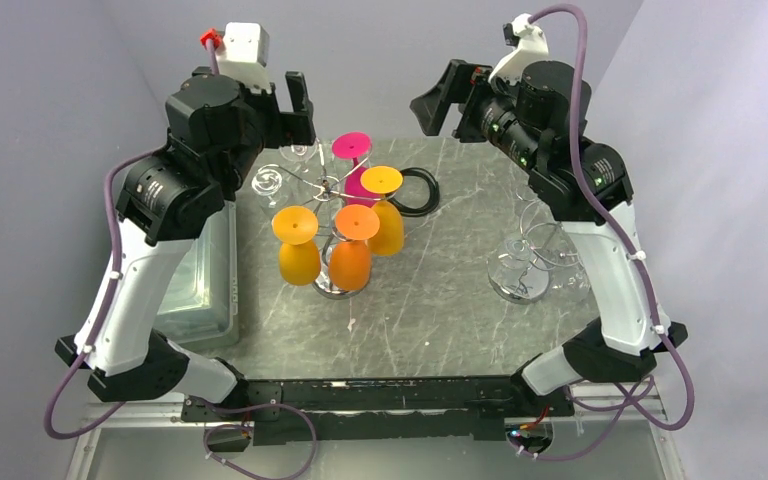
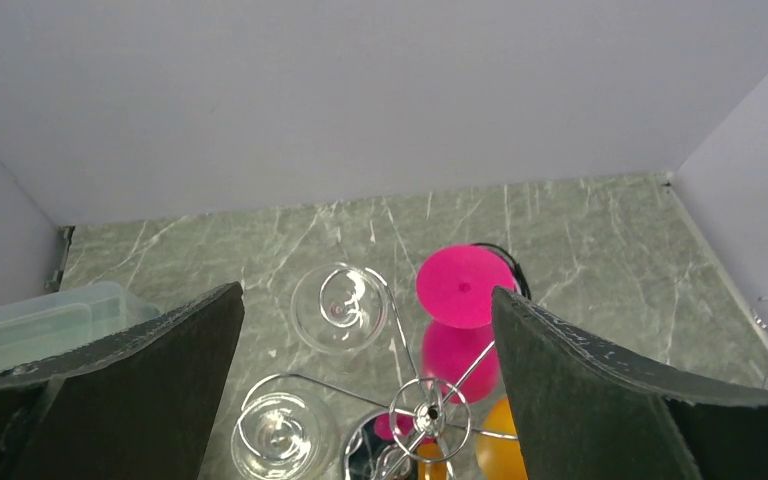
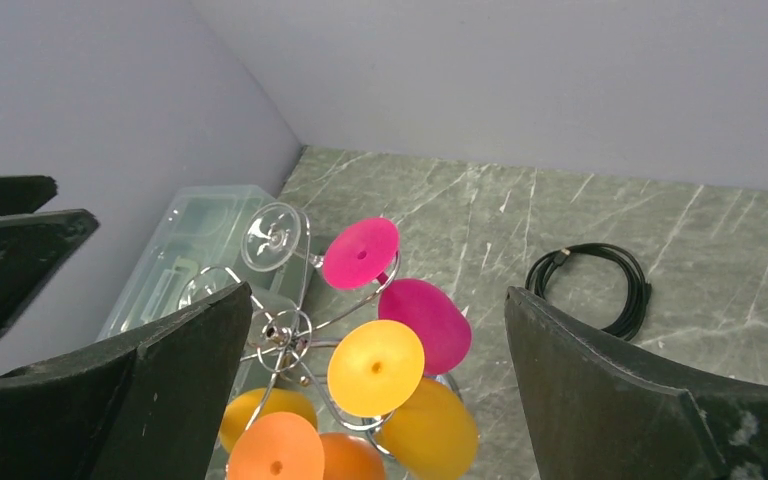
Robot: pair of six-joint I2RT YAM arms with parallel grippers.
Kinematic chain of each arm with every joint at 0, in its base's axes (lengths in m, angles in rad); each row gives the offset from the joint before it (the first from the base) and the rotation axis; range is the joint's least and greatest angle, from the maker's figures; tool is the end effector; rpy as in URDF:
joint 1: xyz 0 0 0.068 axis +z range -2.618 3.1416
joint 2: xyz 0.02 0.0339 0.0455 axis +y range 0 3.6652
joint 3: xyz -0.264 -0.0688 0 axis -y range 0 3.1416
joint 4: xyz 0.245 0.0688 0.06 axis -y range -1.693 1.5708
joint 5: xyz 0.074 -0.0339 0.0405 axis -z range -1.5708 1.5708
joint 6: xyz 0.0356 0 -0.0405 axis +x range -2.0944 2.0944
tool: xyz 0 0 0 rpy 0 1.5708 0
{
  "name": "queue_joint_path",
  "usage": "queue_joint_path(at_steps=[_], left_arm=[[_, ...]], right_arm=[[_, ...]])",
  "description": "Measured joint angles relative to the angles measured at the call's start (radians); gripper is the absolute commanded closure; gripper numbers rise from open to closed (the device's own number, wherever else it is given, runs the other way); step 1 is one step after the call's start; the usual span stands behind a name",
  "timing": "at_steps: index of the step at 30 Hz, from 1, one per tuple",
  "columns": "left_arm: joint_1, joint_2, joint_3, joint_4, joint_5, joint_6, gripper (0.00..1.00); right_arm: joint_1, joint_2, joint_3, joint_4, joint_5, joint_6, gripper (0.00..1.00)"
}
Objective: Take the wine glass off the wine glass rack
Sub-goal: Pick up the wine glass from the wine rack.
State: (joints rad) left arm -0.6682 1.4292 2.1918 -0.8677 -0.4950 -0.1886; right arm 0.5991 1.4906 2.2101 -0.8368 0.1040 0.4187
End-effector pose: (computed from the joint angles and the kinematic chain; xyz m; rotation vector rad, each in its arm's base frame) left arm 0.1857 -0.1250 0.5764 0.0270 1.6683 -0.2344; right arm 0.2104 0.1392 0.5704 -0.0762 1.7315 0.6713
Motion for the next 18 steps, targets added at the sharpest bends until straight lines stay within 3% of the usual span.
queue_joint_path(at_steps=[18], left_arm=[[0.0, -0.077, -0.122, -0.04, 0.012, 0.045, 0.01]], right_arm=[[0.128, 0.023, -0.085, -0.161, 0.132, -0.039, 0.0]])
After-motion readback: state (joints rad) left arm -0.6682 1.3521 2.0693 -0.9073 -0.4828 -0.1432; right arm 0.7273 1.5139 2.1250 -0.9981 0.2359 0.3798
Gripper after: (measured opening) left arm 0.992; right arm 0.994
